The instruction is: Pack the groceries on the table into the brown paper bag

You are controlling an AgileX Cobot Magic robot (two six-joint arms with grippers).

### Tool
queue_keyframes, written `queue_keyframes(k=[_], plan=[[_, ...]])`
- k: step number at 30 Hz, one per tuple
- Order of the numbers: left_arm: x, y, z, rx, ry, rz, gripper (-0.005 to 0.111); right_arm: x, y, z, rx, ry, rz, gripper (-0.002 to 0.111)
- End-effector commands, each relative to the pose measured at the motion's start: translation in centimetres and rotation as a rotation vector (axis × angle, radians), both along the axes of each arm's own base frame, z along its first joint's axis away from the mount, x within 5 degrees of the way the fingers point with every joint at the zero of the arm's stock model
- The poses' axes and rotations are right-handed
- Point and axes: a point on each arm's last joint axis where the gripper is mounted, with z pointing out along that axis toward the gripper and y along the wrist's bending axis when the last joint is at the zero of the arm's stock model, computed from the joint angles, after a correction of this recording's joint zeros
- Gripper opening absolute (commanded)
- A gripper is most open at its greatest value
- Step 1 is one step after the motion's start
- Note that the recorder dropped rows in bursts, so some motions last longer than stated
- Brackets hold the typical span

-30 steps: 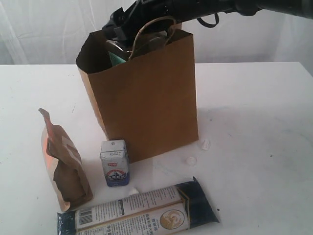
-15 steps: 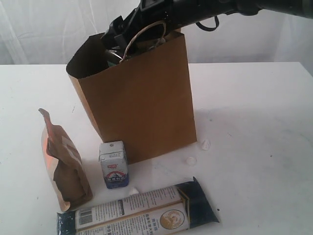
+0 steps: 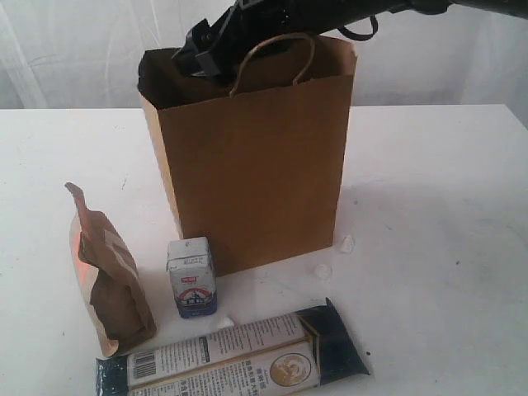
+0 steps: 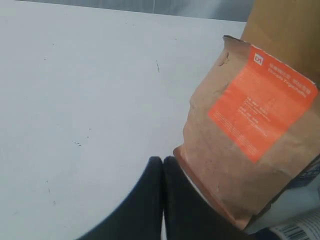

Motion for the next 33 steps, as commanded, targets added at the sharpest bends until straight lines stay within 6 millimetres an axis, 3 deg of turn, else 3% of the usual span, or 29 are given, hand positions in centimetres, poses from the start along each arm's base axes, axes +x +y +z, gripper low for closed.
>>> queue_keyframes(k=[1, 12, 20, 24, 29, 33], plan=[[0.0, 0.0, -0.1, -0.018, 0.001, -0.001, 0.000, -0.5, -0.4, 1.3, 0.003, -0.035, -0.001, 0.095], [0.0, 0.0, -0.1, -0.018, 0.001, -0.001, 0.000, -1.3, -0.6, 2.0, 0.006, -0.028, 0.023, 0.095], [0.0, 0.0, -0.1, -0.016, 0.001, -0.002, 0.000, -3.2, -1.7, 5.1, 0.046, -0.100, 0.021, 0.095], [0.0, 0.0, -0.1, -0.016, 0.001, -0.002, 0.000, -5.2, -2.7, 7.3, 0.049, -0.145, 0.044, 0.095], [0.0, 0.0, -0.1, -0.016, 0.001, -0.002, 0.000, -8.0, -6.4, 9.7, -0.239, -0.306, -0.026, 0.095], [0.0, 0.0, -0.1, -0.016, 0.001, -0.002, 0.000, -7.9, -11.9, 10.2, -0.445, -0.232, -0.454, 0.095]])
